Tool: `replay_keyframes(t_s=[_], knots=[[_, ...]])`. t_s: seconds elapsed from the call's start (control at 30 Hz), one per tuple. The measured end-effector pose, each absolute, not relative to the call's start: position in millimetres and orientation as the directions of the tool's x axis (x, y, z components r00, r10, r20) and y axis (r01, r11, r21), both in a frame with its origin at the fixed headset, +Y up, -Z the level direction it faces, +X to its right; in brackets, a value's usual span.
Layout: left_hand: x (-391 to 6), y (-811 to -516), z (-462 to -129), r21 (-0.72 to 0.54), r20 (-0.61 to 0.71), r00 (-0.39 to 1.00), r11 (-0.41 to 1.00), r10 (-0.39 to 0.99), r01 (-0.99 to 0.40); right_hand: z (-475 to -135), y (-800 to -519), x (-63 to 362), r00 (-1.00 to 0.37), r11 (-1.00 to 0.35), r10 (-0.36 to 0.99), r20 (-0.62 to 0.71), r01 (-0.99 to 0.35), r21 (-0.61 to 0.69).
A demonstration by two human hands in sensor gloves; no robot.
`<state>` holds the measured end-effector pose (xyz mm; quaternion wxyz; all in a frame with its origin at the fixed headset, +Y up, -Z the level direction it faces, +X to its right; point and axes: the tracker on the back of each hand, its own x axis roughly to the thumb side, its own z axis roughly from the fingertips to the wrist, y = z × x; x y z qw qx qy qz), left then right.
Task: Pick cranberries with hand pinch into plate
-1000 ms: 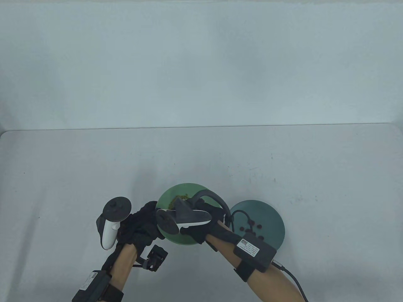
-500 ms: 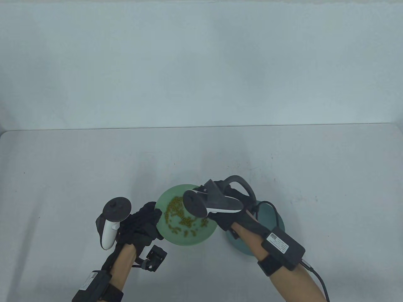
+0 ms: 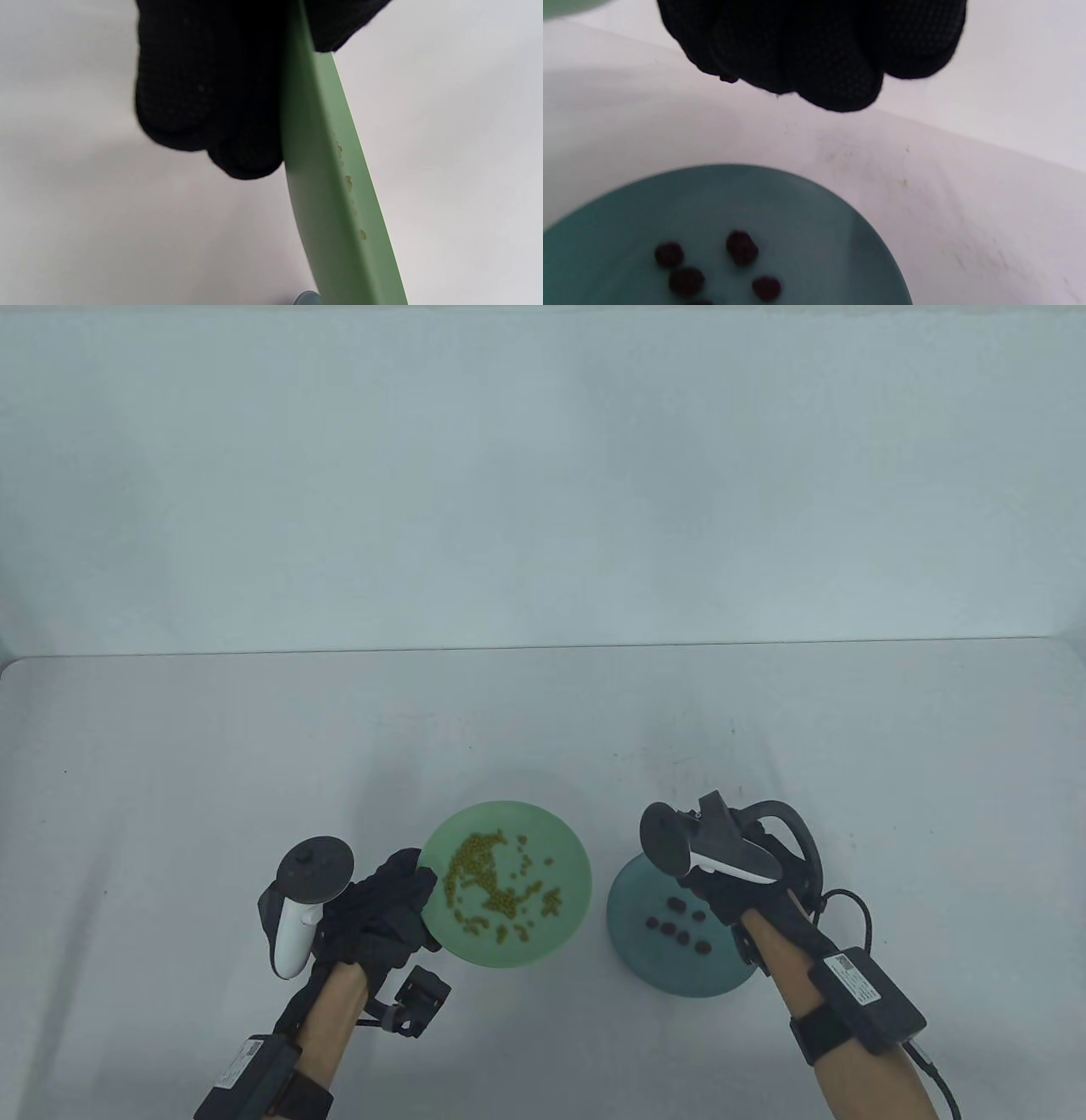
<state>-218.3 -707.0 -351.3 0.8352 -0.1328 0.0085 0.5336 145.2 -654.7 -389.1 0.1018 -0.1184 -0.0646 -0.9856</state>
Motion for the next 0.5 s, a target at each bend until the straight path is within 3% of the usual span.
replay_keyframes(t_s=[0.2, 0.5], knots=[[-218.1, -706.7, -351.0, -0.213, -0.151, 0.426, 0.392, 0.892, -0.895, -394.9, -688.1, 160.7, -0.959, -0.953, -0.203, 0.195, 0.239, 0.184], [-218.3, -706.7, -350.7, -0.207, -0.152, 0.427, 0.394, 0.892, -0.896, -402.1, -713.5, 166.0, -0.958, -0.932, -0.234, 0.163, 0.269, 0.245]])
